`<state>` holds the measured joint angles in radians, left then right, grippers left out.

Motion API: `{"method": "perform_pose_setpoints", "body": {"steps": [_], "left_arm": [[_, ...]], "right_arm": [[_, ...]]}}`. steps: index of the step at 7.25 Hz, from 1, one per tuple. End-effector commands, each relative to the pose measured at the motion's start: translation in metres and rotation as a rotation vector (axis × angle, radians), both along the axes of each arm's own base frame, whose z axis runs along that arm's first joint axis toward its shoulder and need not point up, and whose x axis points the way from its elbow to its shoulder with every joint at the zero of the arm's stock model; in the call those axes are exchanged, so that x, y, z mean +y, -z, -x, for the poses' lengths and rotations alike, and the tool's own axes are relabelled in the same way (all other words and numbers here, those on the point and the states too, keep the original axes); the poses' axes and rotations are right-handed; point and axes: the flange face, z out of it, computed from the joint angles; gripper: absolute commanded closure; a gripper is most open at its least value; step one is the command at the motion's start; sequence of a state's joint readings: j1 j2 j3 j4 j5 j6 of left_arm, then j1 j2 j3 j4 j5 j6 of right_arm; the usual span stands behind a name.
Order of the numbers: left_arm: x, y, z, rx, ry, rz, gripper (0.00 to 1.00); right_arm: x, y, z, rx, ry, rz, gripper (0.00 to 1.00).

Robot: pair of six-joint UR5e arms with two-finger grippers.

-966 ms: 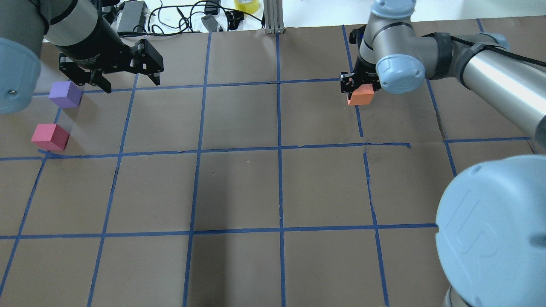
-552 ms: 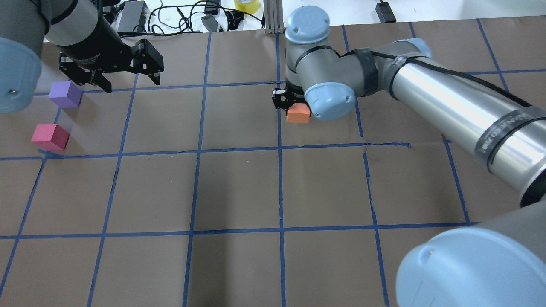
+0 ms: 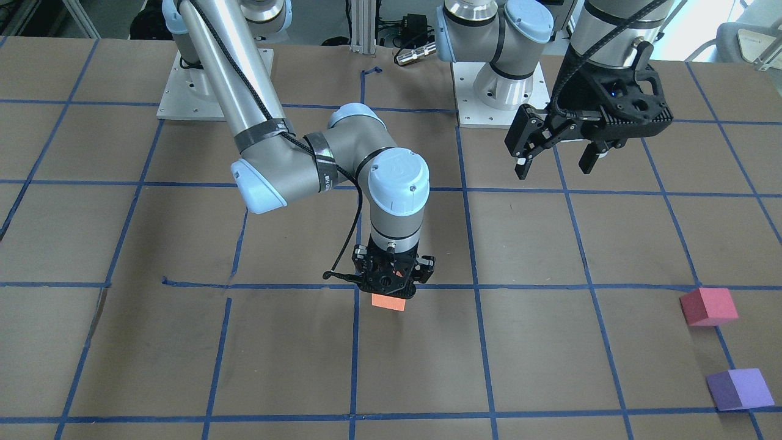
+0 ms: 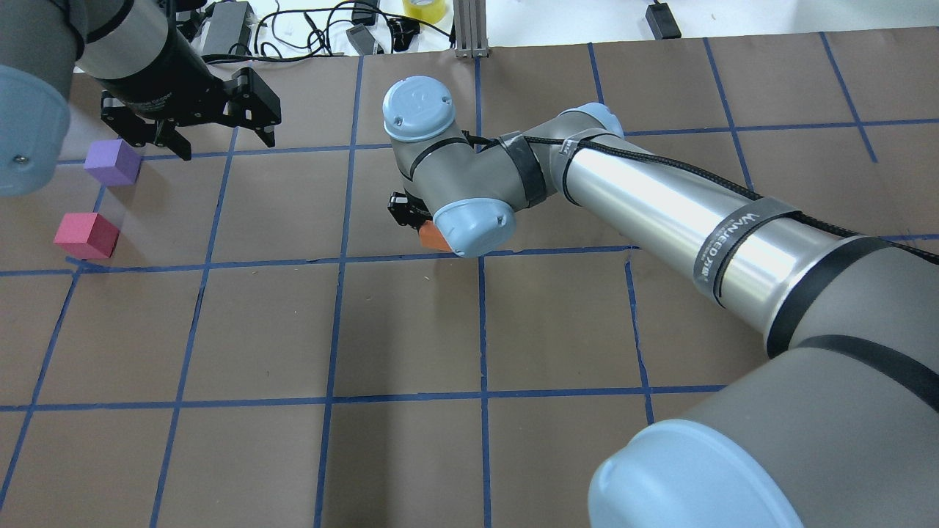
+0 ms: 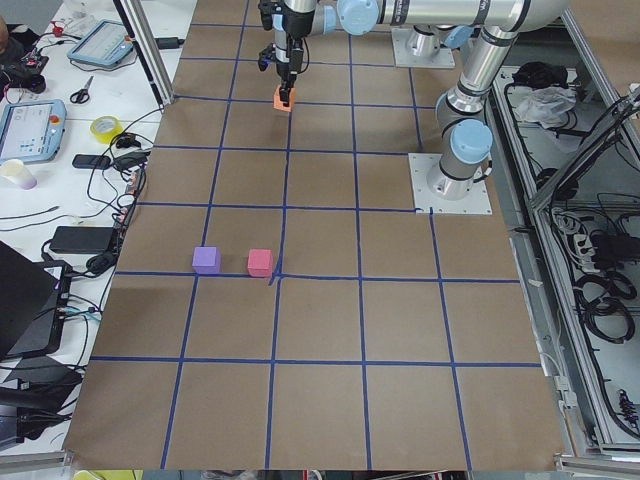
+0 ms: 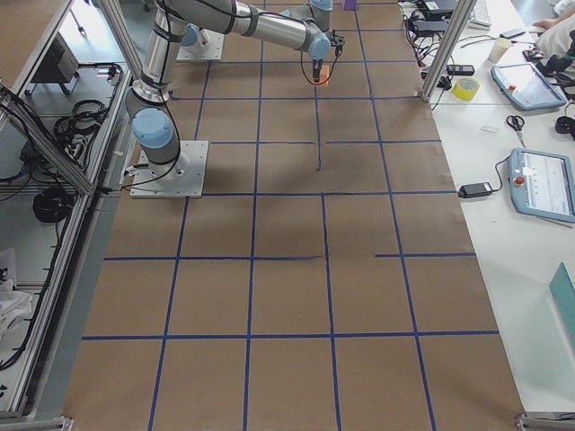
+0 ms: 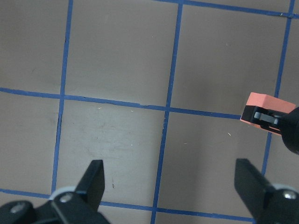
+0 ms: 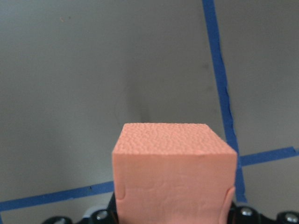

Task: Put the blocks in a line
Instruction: 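Lower the held orange cube onto the center of the table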

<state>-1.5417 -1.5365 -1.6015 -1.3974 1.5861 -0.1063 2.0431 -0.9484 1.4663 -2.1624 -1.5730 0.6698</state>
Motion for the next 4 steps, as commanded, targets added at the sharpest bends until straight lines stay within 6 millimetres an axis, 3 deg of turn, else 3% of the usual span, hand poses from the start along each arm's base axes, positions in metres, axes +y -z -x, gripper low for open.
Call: {"method": "perform_pose_setpoints", "body": {"steps": [1,3,4], "left_arm": [[0.0004,-0.0005,0.0,0.0,-0.001,0.001,0.0],[0.0004,-0.0005,0.0,0.0,0.0,0.001,0.0],[0.0004,-0.0005,0.0,0.0,0.0,0.001,0.0]], "right_arm": [[-0.0115,0.0053,-0.0073,0.002,0.006,0.016,0.98],[-0.0077,-0.0001,-0.0052,0.014,-0.008,-0.001,0.98],[-0.0164,0.006,0.0006,0.009,-0.033,0.001,0.96]]}}
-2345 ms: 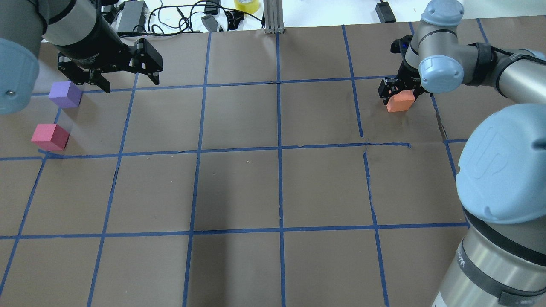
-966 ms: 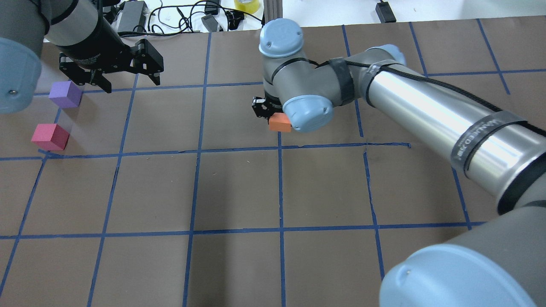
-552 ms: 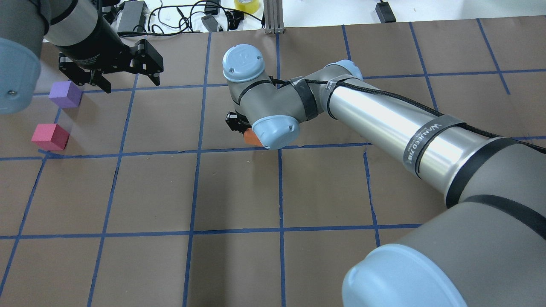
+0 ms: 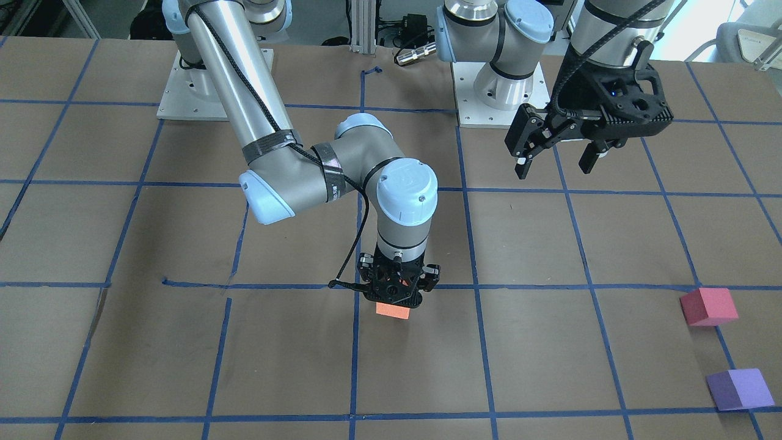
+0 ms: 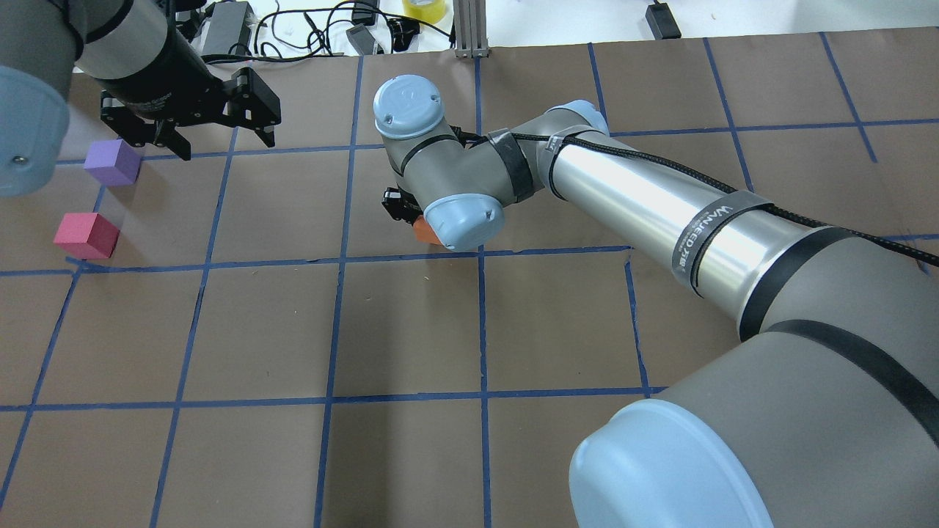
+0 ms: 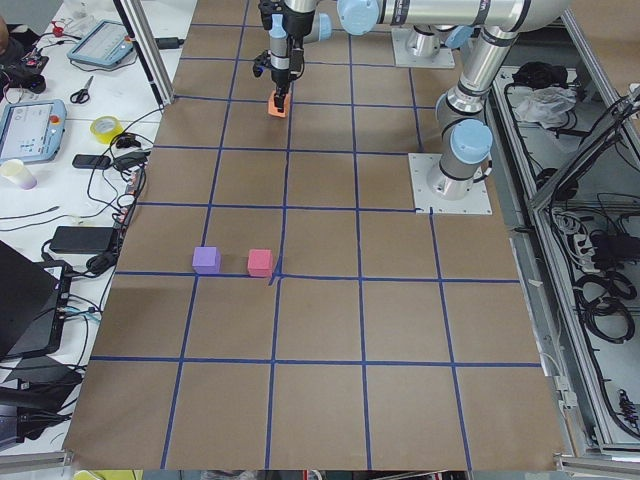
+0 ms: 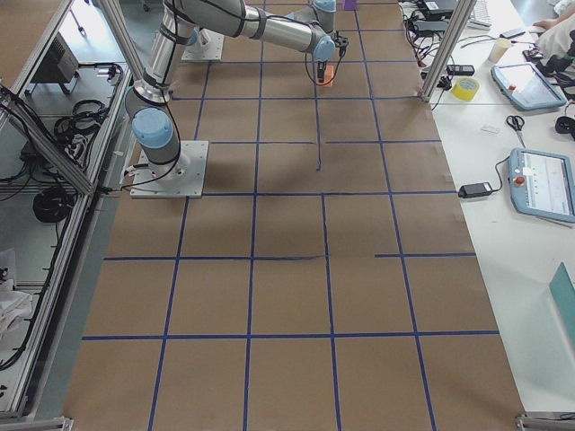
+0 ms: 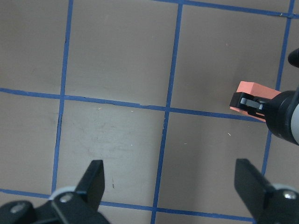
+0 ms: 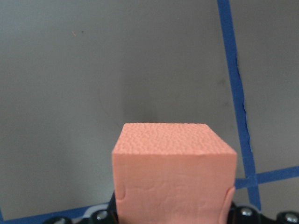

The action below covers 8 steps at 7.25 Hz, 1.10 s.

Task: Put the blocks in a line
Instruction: 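Lower the held orange cube onto the center of the table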

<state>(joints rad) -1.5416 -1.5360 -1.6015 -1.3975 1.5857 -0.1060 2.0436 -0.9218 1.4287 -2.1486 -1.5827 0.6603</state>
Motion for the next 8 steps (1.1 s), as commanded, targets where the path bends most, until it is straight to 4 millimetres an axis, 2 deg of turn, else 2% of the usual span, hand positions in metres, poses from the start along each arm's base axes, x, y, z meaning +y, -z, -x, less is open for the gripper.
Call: {"method": "perform_pose_setpoints", "body": {"steps": [1,2,4,6,7,8], "left_arm": [[0.0,0.0,0.0,0.0,0.0,0.0,0.0],[0.0,0.0,0.0,0.0,-0.003,0.001,0.0],[0.0,0.0,0.0,0.0,-0.003,0.001,0.0],[0.0,0.001,0.0,0.0,-0.003,-0.001,0.0],[0.0,0.001,0.0,0.0,-0.003,-0.001,0.0],[0.0,0.001,0.0,0.0,-0.003,-0.001,0.0]], "right_arm": [[-0.01,0.011,0.008,0.005,-0.051,-0.012,0.96],[-0.011,0.005,0.01,-0.004,-0.043,-0.008,0.96],[-0.017,0.012,0.008,-0.007,-0.04,-0.009,0.94],[-0.023,0.006,0.006,-0.011,-0.033,0.006,0.93],[-0.023,0.008,0.006,-0.011,-0.032,0.002,0.89],[-0.021,0.015,0.006,-0.003,-0.027,-0.007,0.81]]}}
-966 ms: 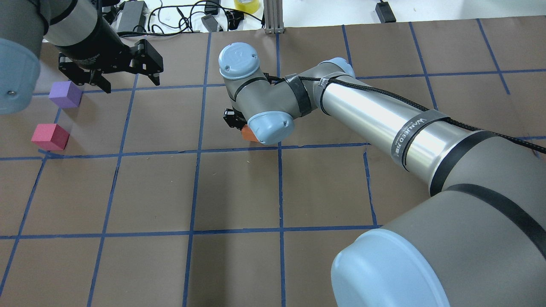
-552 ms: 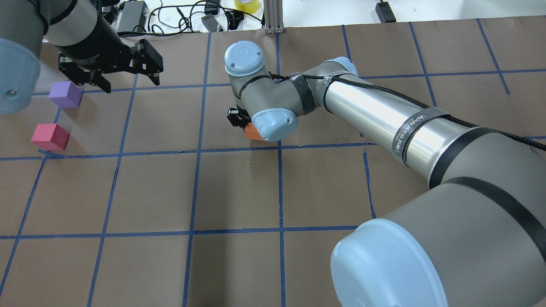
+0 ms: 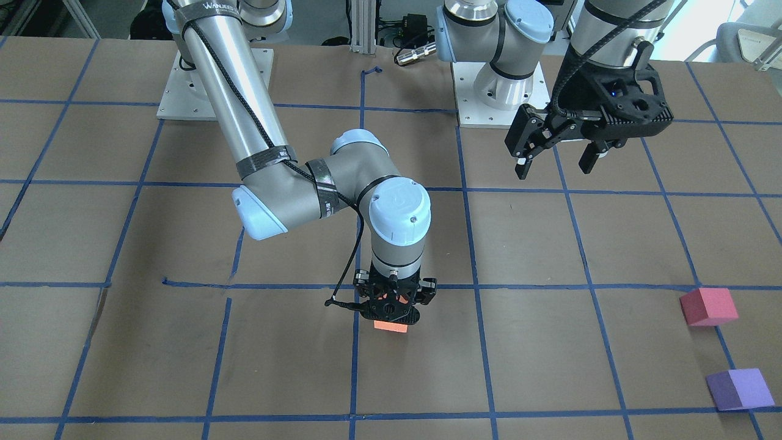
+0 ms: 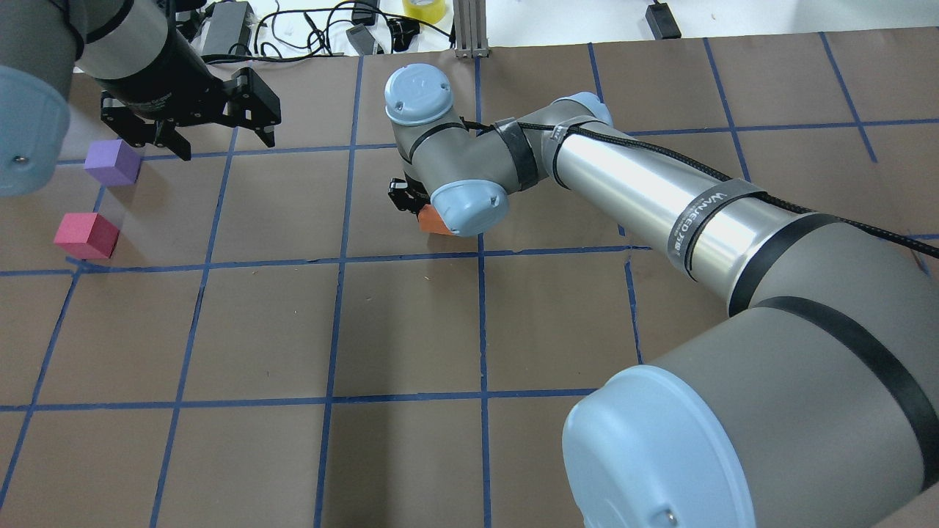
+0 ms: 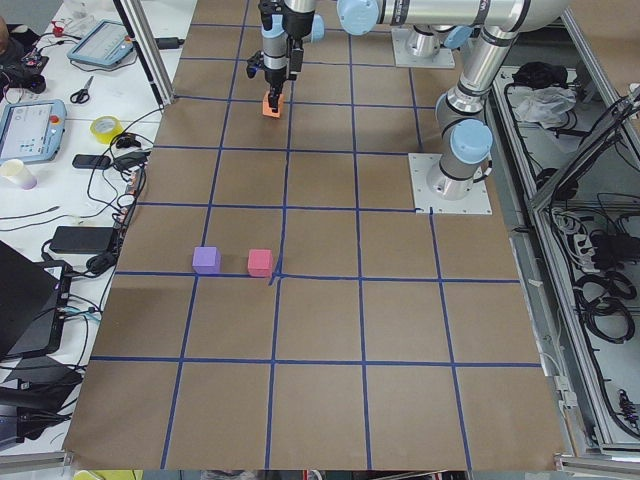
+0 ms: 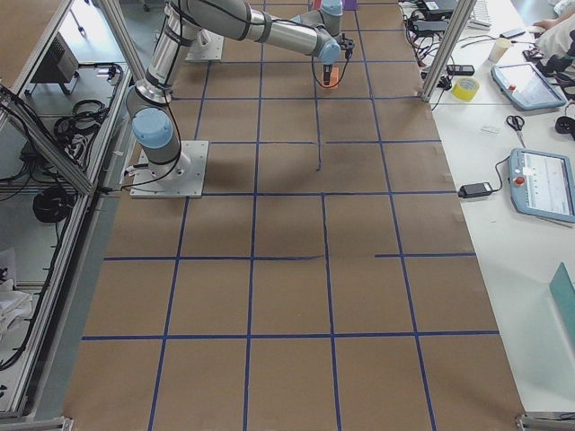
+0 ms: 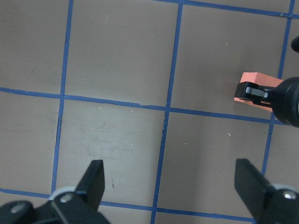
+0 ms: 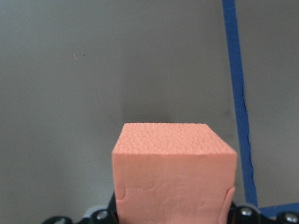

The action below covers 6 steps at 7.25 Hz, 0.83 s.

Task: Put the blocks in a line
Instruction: 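Lower the held orange cube onto the center of the table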

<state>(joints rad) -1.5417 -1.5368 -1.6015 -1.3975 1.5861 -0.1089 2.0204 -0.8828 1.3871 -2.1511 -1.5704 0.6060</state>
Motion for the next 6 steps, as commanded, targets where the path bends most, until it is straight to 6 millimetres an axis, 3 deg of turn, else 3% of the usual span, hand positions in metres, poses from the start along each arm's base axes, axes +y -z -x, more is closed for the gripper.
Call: {"method": "perform_pose_setpoints", "body": {"steps": [1,2,3,4,6], "left_arm": [[0.0,0.0,0.0,0.0,0.0,0.0,0.0],[0.0,0.0,0.0,-0.001,0.0,0.0,0.0],[0.0,0.0,0.0,0.0,0.0,0.0,0.0],[0.0,0.0,0.0,0.0,0.0,0.0,0.0],[0.0,-0.001,0.0,0.0,0.0,0.001,0.0]], "right_arm": [[0.001,0.008,0.0,0.008,0.005,-0.009,0.44],[0.002,0.017,0.0,0.017,0.007,-0.018,0.17],[0.002,0.019,-0.001,0.015,0.005,-0.024,0.0],[-0.001,0.014,-0.002,0.009,0.005,-0.015,0.0],[-0.01,-0.02,0.004,-0.008,0.009,0.019,0.0]]}}
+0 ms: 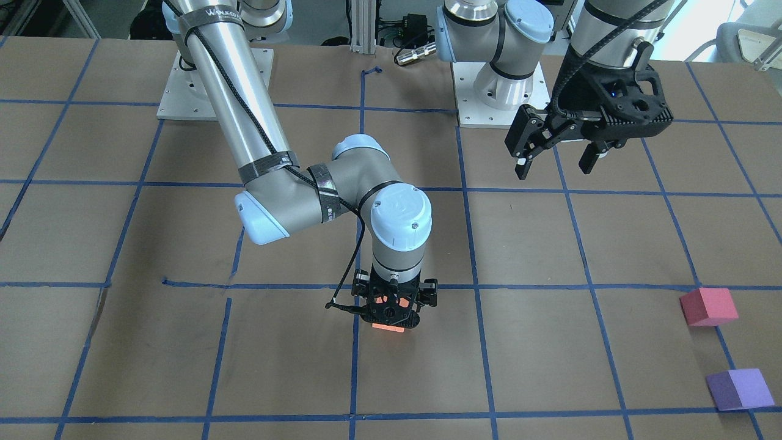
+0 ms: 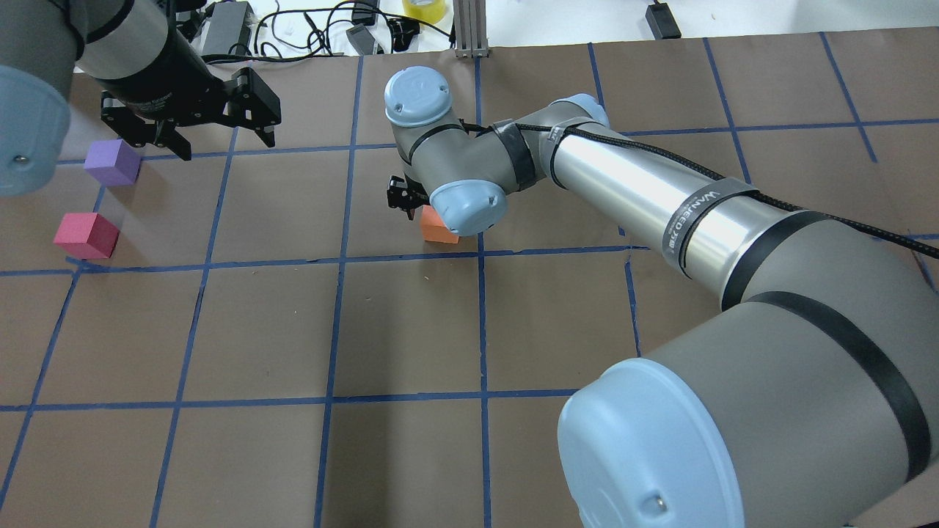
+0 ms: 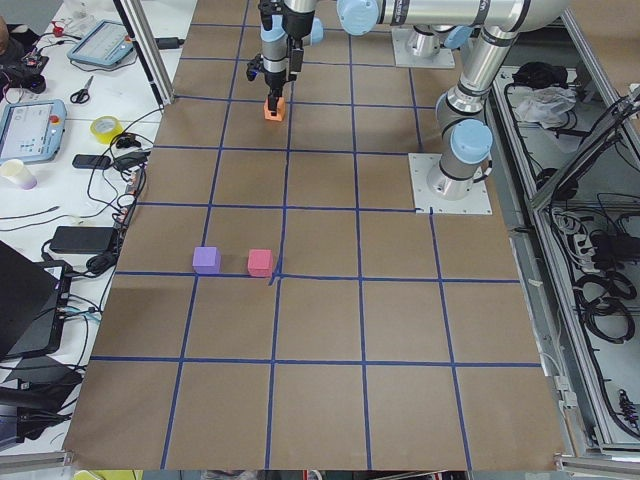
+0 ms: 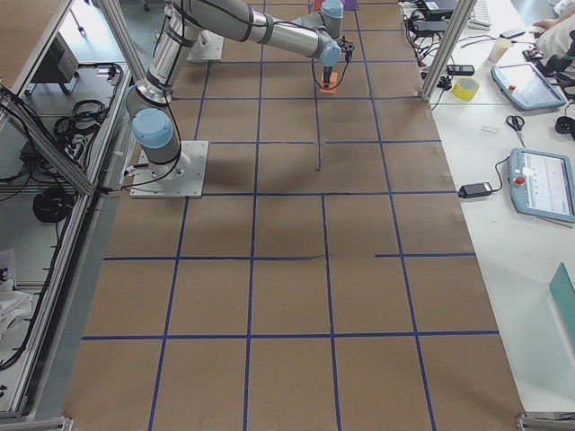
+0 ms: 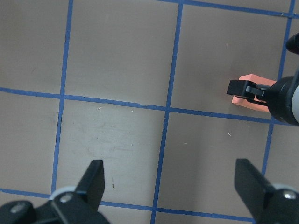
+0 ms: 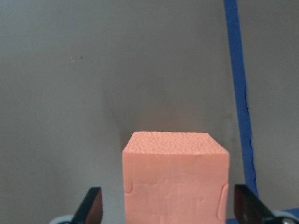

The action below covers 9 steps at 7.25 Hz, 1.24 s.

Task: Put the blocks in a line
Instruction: 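Open the right gripper and withdraw it while the left arm starts reaching out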

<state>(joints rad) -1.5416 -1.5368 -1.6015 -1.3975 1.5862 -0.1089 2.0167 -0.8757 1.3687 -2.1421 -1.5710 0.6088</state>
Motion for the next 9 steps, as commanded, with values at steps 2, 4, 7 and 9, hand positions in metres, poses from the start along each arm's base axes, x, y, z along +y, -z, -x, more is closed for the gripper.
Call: {"method": "perform_pose_setpoints", "body": {"steps": [2,4,7,9], "left_arm": [[0.0,-0.001,-0.001,-0.001,0.003,0.001,0.0],[-0.002,0.012,0.001,0.0,0.014,-0.022,0.0],[-0.049,0.068,0.0,0.009,0.004,-0.043,0.0],[-0.082,0.114,0.018,0.006,0.038,-0.031,0.0]], "right_arm": [[-0.025,-0.089,0.073,-0.041,-0.019,-0.026,0.0],[-0.032,-0.177,0.216,-0.031,-0.151,-0.083,0.0],[0.026,-0.287,0.359,-0.037,-0.225,-0.08,0.0],[0.09,-0.348,0.346,-0.014,-0.212,-0.029,0.0]]}}
